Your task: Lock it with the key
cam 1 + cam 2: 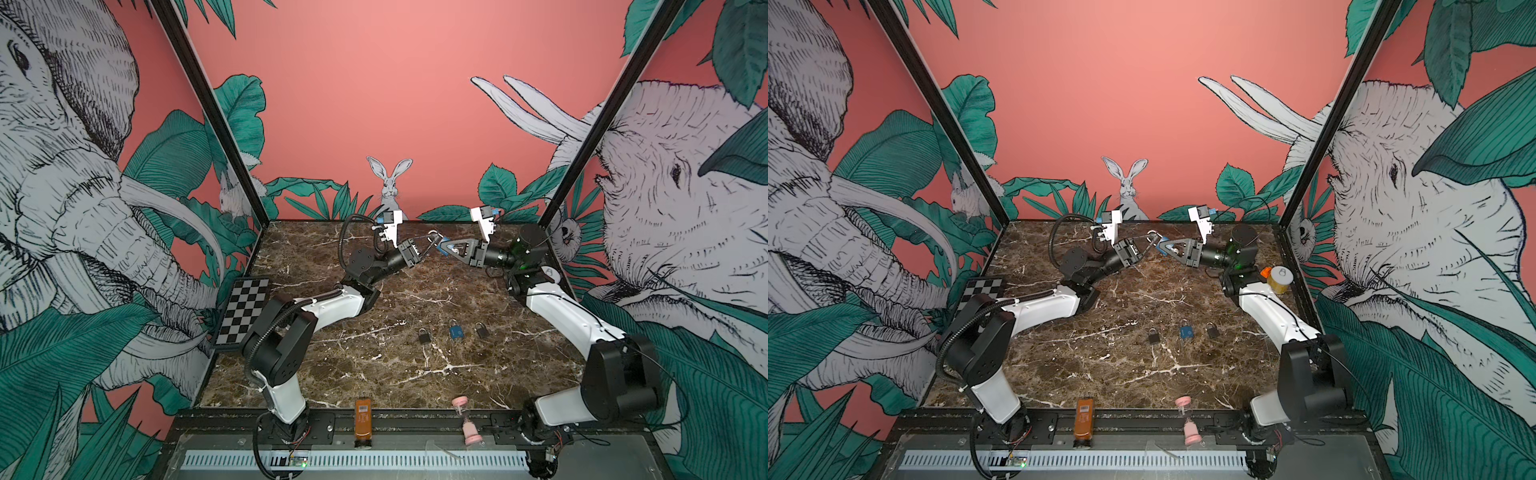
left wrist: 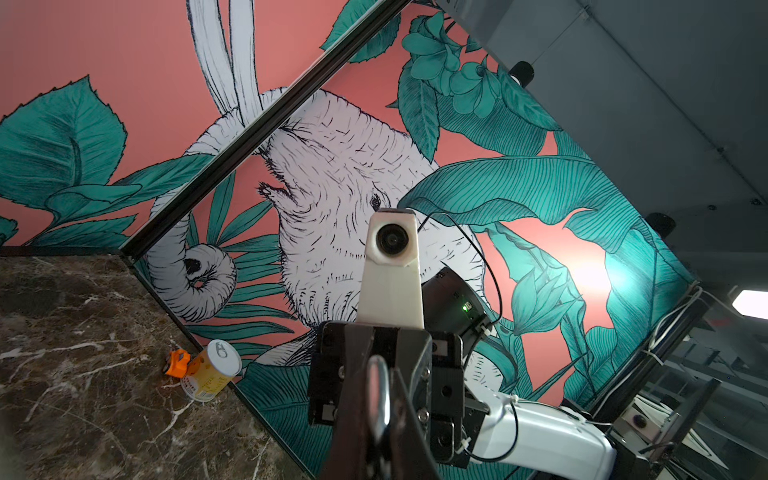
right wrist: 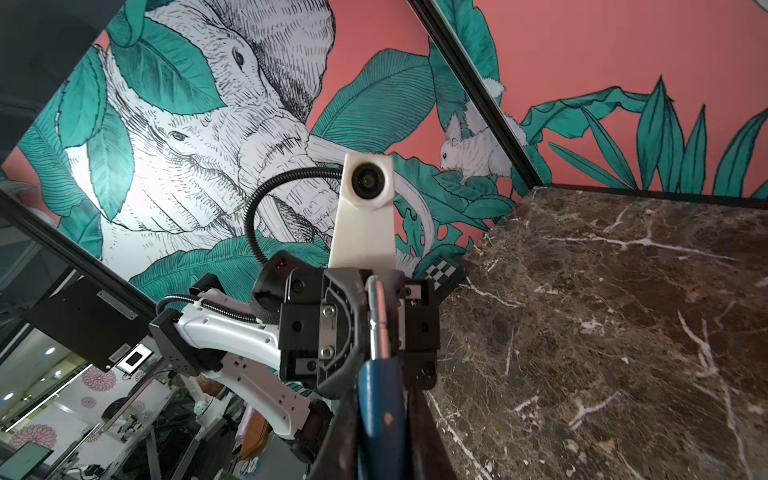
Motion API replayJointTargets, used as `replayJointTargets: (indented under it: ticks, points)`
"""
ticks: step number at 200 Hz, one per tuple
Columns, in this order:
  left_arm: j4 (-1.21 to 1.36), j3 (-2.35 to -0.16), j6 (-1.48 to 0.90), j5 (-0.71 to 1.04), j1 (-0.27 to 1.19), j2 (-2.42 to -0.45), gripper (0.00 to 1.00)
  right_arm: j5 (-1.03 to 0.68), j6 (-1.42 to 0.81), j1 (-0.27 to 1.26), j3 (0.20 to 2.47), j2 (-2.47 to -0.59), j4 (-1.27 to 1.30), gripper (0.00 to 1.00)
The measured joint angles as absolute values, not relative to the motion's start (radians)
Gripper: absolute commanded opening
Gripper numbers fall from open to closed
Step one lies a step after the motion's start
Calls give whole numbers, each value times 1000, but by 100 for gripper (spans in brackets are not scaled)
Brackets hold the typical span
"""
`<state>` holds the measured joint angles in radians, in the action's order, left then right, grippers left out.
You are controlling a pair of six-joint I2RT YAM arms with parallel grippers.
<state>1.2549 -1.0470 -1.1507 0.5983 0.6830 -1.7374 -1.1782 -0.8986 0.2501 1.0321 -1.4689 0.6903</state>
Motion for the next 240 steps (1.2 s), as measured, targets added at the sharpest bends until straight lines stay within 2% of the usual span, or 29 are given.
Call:
replayJointTargets:
  ticks: [37, 65, 132, 146, 162, 180, 208, 240]
  points:
    - [1256, -1019, -1132, 579, 683, -1726, 0, -1188, -922, 255, 1024, -1480, 722, 0]
    - [1208, -959, -1114, 601, 683, -1679, 0, -1191, -879, 268, 978, -1441, 638, 0]
    - [811, -967, -894, 780, 683, -1527, 0, -1237, -667, 275, 959, -1305, 266, 0]
    - [764, -968, -863, 803, 685, -1510, 18, -1244, -630, 277, 962, -1293, 204, 0]
    - [721, -968, -799, 834, 685, -1507, 23, -1234, -630, 279, 963, -1280, 130, 0]
    - [678, -966, -755, 836, 694, -1507, 23, -1232, -627, 279, 968, -1282, 52, 0]
    - [642, -966, -751, 855, 695, -1507, 11, -1227, -587, 279, 968, -1271, -6, 0]
    - [640, -966, -753, 875, 698, -1507, 12, -1226, -552, 279, 968, -1255, -51, 0]
